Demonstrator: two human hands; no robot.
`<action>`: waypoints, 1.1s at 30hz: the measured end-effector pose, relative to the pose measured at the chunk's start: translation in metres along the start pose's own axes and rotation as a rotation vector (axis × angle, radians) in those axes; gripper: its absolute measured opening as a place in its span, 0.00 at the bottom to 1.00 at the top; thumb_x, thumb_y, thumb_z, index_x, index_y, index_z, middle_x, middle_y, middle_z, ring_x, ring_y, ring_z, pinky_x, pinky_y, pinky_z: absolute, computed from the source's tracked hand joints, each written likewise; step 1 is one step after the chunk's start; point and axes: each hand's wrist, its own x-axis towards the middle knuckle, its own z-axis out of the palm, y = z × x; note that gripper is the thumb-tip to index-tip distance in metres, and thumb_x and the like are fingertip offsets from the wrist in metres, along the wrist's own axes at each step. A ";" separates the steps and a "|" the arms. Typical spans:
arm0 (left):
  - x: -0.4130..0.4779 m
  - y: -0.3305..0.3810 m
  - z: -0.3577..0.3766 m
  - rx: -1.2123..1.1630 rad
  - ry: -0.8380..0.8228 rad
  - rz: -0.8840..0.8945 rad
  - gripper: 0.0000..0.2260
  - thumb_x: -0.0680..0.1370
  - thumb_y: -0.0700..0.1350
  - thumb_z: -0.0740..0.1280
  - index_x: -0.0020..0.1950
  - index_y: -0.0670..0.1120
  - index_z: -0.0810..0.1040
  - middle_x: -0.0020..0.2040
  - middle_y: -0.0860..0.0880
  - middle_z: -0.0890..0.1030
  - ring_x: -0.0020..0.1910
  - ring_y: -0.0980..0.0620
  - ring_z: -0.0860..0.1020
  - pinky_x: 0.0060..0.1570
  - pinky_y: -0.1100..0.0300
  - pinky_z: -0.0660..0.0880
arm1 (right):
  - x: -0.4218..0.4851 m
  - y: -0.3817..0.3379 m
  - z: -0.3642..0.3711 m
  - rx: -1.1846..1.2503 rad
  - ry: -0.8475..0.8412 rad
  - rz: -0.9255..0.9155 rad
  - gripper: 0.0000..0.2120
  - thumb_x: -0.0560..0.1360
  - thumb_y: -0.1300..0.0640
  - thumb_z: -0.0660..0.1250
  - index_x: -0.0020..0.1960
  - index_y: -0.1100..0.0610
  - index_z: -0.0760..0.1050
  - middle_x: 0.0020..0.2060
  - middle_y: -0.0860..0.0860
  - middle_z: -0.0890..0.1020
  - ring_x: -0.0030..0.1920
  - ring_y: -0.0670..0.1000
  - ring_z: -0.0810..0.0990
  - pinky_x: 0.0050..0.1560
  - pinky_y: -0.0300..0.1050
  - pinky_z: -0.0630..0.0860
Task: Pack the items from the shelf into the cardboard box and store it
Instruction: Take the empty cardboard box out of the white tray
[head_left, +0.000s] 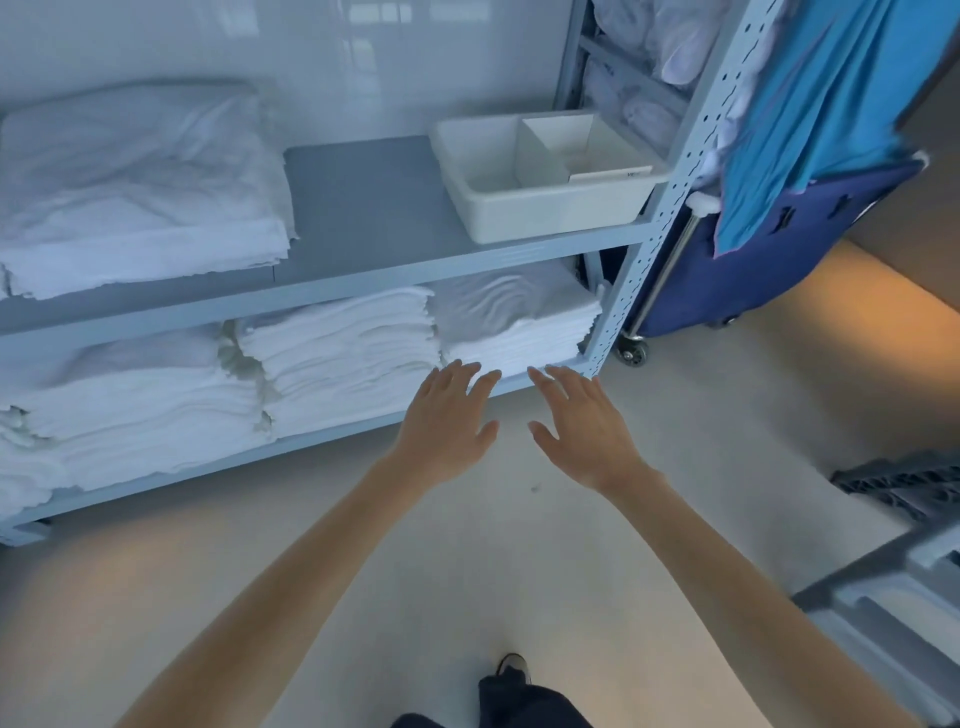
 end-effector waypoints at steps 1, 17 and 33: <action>0.013 0.008 0.002 0.006 0.019 -0.001 0.26 0.78 0.53 0.57 0.75 0.49 0.56 0.74 0.47 0.60 0.74 0.47 0.56 0.72 0.54 0.51 | 0.006 0.014 -0.004 0.000 0.006 -0.001 0.29 0.77 0.51 0.62 0.75 0.53 0.56 0.72 0.54 0.65 0.73 0.54 0.60 0.73 0.53 0.55; 0.189 0.028 0.034 0.089 0.012 -0.008 0.24 0.78 0.56 0.56 0.73 0.50 0.61 0.72 0.48 0.64 0.70 0.47 0.63 0.65 0.53 0.62 | 0.118 0.155 -0.019 -0.057 -0.006 0.022 0.26 0.77 0.50 0.60 0.73 0.52 0.60 0.71 0.51 0.66 0.73 0.53 0.60 0.73 0.50 0.52; 0.442 -0.016 0.034 0.025 -0.005 0.067 0.23 0.79 0.54 0.55 0.74 0.50 0.58 0.75 0.48 0.59 0.74 0.47 0.56 0.72 0.53 0.54 | 0.331 0.257 -0.057 -0.103 0.071 0.082 0.23 0.78 0.52 0.60 0.72 0.54 0.64 0.68 0.51 0.70 0.69 0.52 0.65 0.70 0.46 0.56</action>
